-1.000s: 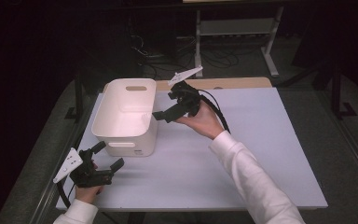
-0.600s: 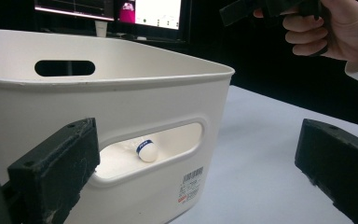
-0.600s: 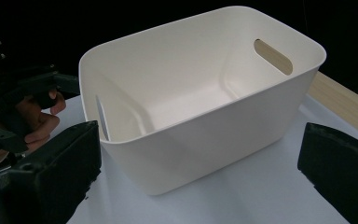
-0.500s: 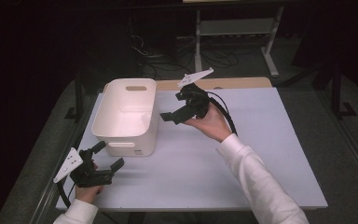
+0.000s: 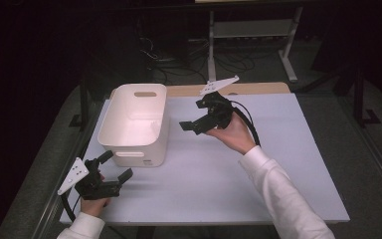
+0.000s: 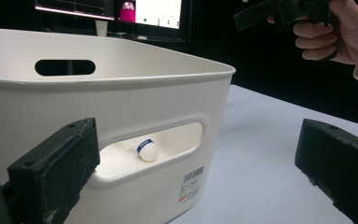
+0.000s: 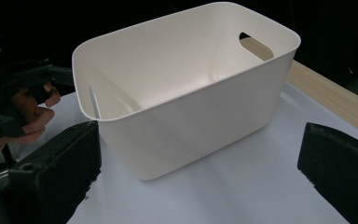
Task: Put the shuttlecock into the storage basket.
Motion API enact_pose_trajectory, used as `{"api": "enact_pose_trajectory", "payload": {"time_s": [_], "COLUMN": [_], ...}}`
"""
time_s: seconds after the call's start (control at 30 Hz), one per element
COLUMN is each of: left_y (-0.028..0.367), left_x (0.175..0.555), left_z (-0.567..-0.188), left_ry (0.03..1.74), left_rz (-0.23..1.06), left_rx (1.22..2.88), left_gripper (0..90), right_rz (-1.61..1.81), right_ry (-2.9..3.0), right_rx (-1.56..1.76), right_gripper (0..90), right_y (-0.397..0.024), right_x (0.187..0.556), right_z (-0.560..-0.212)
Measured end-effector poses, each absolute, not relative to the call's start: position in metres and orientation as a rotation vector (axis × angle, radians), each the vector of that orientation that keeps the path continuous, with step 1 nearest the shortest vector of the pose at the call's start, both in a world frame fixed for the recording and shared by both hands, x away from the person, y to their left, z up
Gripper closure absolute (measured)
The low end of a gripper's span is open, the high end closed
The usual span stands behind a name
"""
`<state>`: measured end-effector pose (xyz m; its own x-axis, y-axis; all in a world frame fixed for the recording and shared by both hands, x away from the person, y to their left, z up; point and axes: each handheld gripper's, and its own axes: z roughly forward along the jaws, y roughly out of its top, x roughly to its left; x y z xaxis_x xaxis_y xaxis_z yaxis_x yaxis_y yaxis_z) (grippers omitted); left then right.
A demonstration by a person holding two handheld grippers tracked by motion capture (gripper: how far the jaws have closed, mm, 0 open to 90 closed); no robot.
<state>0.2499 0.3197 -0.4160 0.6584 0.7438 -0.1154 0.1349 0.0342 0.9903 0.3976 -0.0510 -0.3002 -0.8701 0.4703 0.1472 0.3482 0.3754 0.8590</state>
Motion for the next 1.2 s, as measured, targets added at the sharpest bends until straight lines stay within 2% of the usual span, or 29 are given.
{"api": "enact_pose_trajectory", "payload": {"time_s": [1.2], "left_y": [0.320], "left_x": [0.250], "left_z": [-0.416], "left_ry": [0.775], "left_rz": [0.546], "left_rx": [1.496], "left_gripper": [0.0], "right_rz": [1.549], "right_ry": [2.474], "right_rx": [0.838], "right_gripper": [0.0], "right_y": [-0.091], "right_x": [0.389], "right_z": [-0.326]}}
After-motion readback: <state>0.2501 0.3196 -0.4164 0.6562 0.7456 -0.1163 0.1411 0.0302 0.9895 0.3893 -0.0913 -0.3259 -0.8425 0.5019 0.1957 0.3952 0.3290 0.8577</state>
